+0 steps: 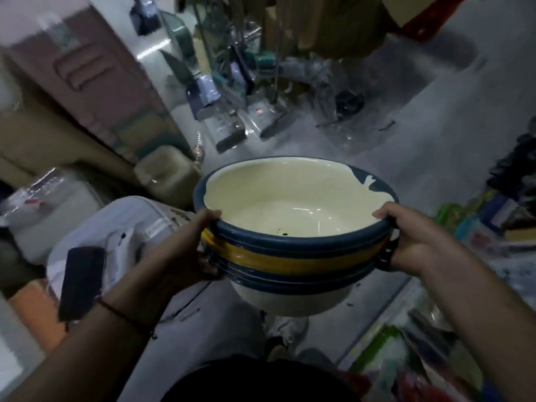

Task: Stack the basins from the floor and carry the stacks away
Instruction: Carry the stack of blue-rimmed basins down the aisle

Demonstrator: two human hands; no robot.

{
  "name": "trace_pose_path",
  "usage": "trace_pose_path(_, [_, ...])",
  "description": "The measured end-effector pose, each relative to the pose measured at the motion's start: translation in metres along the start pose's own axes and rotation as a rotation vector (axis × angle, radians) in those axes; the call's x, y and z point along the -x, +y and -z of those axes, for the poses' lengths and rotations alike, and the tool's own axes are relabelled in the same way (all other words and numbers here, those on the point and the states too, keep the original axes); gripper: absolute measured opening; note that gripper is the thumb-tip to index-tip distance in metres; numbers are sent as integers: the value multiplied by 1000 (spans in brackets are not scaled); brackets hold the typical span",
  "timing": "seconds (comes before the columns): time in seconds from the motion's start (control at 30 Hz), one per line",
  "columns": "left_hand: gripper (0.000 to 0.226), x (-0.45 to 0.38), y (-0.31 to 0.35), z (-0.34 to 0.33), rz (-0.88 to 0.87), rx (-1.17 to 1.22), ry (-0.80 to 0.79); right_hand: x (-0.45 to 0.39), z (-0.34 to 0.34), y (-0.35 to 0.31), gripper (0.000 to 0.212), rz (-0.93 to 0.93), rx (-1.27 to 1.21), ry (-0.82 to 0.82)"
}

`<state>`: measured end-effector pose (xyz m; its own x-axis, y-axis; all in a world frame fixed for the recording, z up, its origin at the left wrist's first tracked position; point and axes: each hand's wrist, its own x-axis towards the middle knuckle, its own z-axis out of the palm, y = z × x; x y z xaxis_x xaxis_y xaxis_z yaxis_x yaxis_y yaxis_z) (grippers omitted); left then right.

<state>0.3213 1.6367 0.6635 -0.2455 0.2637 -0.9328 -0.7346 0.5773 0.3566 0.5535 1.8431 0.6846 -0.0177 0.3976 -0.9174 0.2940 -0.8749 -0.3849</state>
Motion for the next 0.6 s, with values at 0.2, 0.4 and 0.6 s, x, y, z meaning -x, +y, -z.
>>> trace_pose_path(0.2, [25, -59, 37, 0, 18, 129, 73, -41, -74, -63, 17, 71, 252, 48])
trace_pose_path(0.4, [32, -121, 101, 20, 62, 227, -35, -74, -150, -115, 20, 68, 314, 10])
trace_pose_path(0.6, [34, -201, 166, 46, 53, 319, 27, -152, -230, -143, 21, 104, 371, 5])
